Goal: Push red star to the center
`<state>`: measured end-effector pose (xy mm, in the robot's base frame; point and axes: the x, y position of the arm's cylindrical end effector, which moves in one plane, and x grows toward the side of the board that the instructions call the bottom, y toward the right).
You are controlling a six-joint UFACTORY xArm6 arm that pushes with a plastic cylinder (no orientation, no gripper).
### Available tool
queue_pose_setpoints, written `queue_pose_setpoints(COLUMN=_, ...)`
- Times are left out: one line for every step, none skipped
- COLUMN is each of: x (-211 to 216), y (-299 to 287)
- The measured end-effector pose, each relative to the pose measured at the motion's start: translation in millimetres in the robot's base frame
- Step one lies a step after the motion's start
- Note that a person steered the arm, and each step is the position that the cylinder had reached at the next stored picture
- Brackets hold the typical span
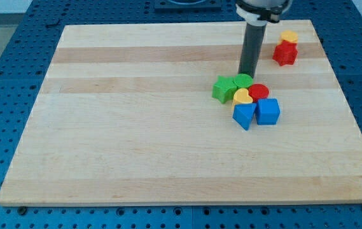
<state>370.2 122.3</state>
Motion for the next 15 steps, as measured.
queue_pose_setpoints(x=-1, y=36)
queue_pose_setpoints(x=-1, y=90)
queue_pose_setpoints(x=-1, y=132)
queue_pose_setpoints(x=-40, y=143)
queue_pose_setpoints(x=-64, y=136)
queue_pose_setpoints(x=-58, y=84)
queue_pose_setpoints(x=-43, y=7)
queue_pose_setpoints(x=-27, y=-61)
queue_pose_setpoints(x=-20, y=-90)
queue_pose_setpoints(x=-24, y=-100)
queue_pose_setpoints(x=-46, y=-101)
queue_pose_setpoints(x=-83, y=-105)
queue_pose_setpoints(x=-90, y=-153)
queue_pose_setpoints(x=-77, y=-189)
queue_pose_setpoints(x=-55, y=-182)
